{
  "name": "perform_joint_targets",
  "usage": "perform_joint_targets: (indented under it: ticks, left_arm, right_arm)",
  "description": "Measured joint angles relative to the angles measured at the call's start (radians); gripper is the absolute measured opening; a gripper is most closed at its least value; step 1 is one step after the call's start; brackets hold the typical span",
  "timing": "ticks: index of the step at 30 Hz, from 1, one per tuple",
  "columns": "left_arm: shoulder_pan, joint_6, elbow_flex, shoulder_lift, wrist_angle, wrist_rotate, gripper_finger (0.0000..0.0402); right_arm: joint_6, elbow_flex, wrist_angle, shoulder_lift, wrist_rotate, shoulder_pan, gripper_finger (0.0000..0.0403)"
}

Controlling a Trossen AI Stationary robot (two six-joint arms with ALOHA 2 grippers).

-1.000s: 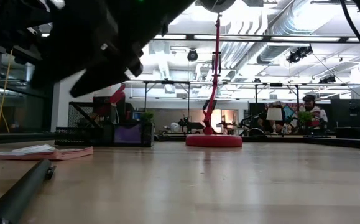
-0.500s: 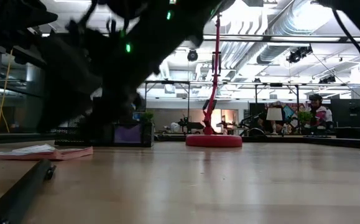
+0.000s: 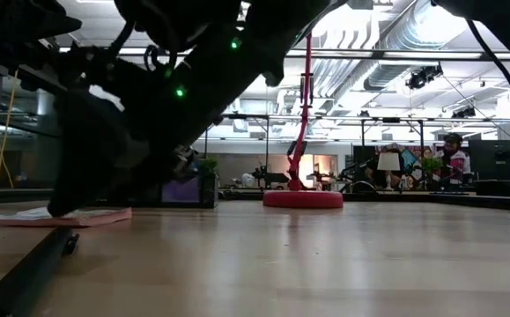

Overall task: Pick and place office supplies into organizer
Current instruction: Put the white sticky notes into the black desk organizer

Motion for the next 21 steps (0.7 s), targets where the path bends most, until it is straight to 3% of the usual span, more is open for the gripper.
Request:
perform_joint_targets:
  ticks: [21]
  left_arm:
    - [0.000,0.000,0.000,0.000,0.000,0.000,0.0239]
  right_arm:
    - [-0.020,0.005,0.040,0.046,-0.055,0.001,0.0382]
